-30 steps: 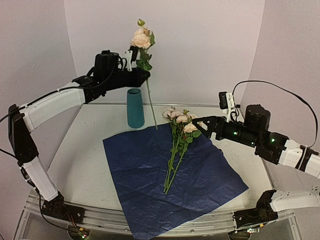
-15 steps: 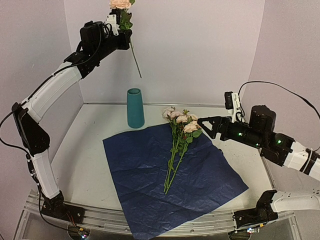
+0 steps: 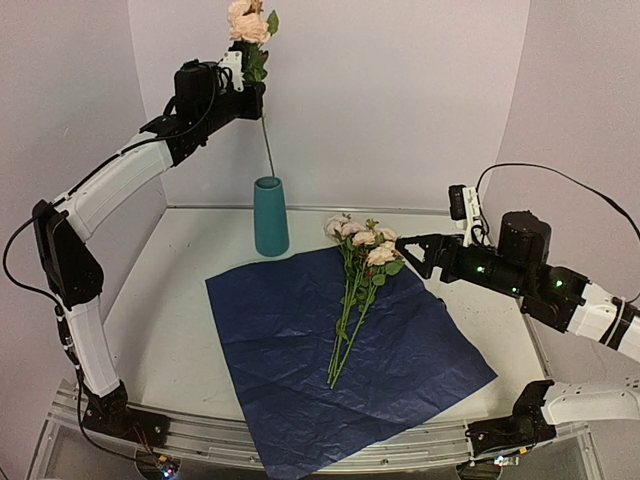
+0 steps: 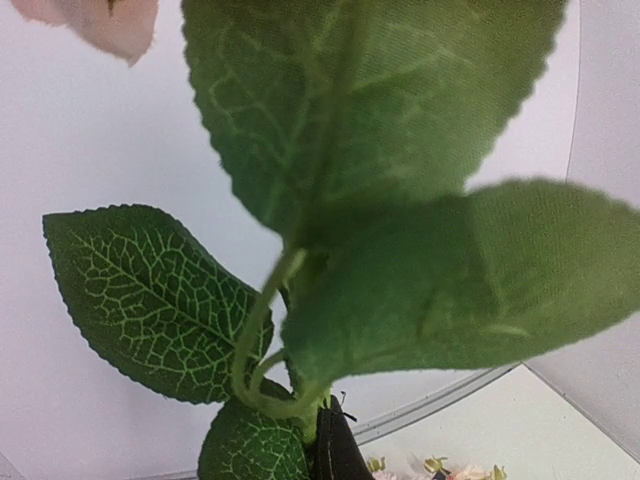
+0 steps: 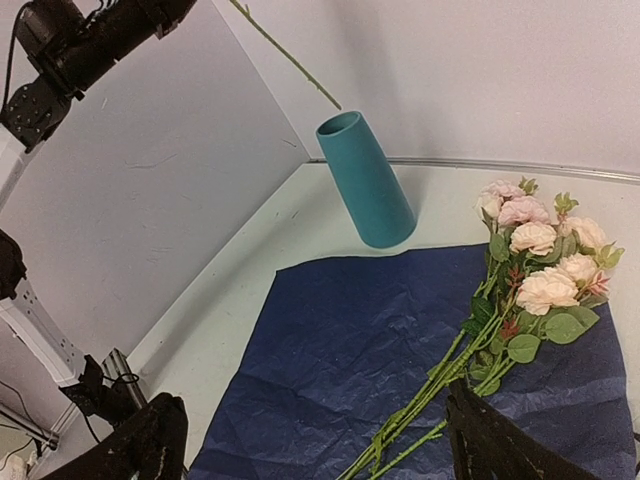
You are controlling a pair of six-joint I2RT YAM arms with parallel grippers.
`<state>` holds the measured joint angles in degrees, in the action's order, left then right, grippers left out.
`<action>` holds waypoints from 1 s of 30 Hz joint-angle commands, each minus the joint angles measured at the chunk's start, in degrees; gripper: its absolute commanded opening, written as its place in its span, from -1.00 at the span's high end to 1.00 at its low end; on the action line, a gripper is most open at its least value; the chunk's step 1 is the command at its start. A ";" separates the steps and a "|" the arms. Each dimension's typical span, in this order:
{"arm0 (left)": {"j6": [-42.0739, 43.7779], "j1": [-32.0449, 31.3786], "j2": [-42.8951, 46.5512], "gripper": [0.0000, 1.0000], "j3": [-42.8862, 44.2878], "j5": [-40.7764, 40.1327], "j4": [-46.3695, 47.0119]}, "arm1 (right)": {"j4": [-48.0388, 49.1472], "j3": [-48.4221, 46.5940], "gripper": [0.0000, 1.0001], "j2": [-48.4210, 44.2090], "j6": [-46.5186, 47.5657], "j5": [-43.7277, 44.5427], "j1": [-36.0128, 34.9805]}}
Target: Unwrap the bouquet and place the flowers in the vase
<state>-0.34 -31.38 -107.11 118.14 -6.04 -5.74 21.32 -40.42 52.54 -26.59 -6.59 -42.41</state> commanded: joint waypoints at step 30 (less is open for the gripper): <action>-16.06 8.34 -8.57 0.92 -11.24 14.81 4.51 | 1.35 -0.71 -0.81 0.28 0.59 0.96 -0.04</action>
<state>-15.48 -22.79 -115.43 106.98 6.73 -4.01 20.99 -40.42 53.36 -26.58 -6.49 -42.41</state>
